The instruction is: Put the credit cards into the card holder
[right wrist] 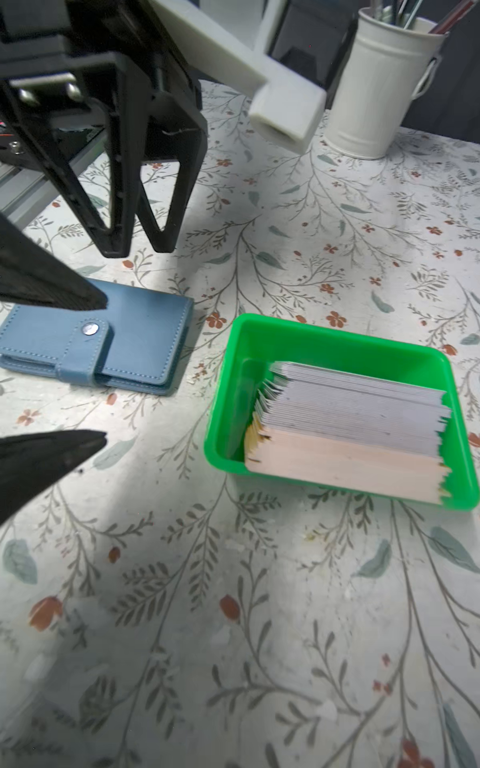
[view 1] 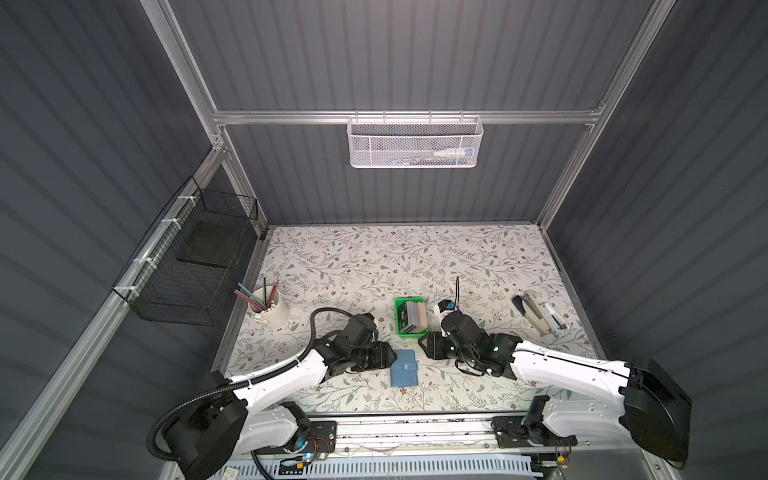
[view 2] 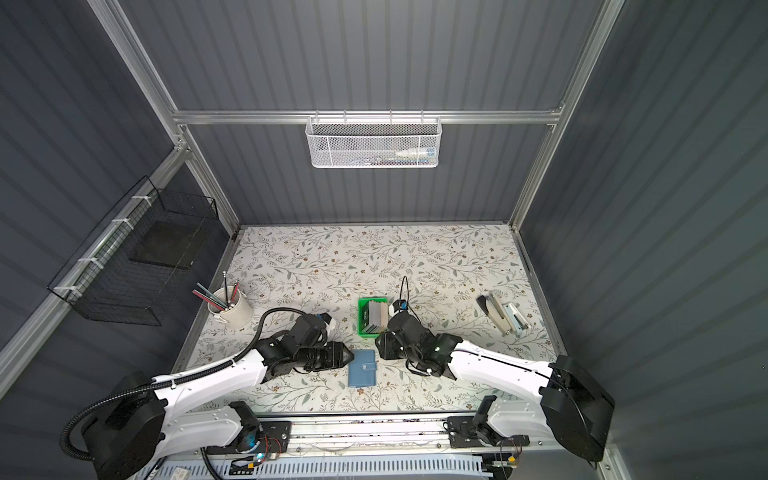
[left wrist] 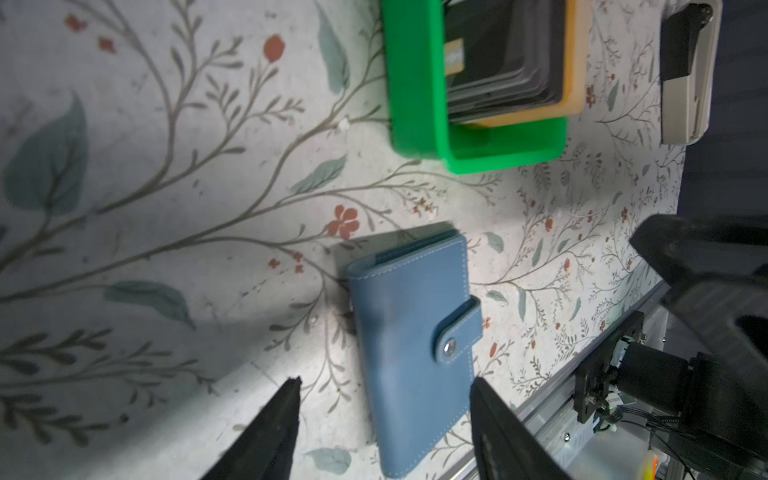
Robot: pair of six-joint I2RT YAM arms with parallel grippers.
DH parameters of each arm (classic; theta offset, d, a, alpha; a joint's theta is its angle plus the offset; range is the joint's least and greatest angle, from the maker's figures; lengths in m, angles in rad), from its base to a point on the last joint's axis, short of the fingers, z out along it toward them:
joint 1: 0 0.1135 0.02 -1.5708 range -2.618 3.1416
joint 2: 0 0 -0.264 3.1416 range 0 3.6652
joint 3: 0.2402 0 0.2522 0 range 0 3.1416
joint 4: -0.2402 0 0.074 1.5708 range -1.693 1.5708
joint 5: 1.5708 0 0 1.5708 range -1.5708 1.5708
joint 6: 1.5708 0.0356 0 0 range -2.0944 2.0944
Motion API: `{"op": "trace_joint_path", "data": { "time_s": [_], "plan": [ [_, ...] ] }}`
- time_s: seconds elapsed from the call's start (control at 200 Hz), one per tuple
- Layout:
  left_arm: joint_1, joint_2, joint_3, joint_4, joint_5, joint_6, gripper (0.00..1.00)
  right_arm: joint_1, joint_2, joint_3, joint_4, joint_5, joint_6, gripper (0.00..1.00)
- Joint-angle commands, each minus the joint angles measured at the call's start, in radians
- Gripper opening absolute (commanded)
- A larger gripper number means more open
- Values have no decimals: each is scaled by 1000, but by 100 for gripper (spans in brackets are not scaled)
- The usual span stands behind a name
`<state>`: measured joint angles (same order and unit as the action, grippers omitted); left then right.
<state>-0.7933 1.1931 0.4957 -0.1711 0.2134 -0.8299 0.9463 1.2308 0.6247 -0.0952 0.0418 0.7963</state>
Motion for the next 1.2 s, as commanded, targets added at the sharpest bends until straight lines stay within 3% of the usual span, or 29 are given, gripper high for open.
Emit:
{"op": "trace_joint_path", "data": {
  "time_s": [0.0,0.145,0.275,0.59,0.766,1.196],
  "plan": [
    [-1,-6,-29,74,50,-59,65,38,28,6,-13,-5,58,44],
    [-1,5,-35,58,54,-33,64,73,66,6,-26,30,135,37],
    [0,-1,-73,90,74,-25,64,86,75,-14,14,34,171,37],
    [-1,-11,-142,174,68,-1,62,109,85,-30,22,57,181,36],
    [-2,6,-173,244,98,-21,61,114,111,-28,47,40,187,30],
    [-4,22,-204,314,109,-61,60,124,209,-21,98,23,204,27]
  ]
}}
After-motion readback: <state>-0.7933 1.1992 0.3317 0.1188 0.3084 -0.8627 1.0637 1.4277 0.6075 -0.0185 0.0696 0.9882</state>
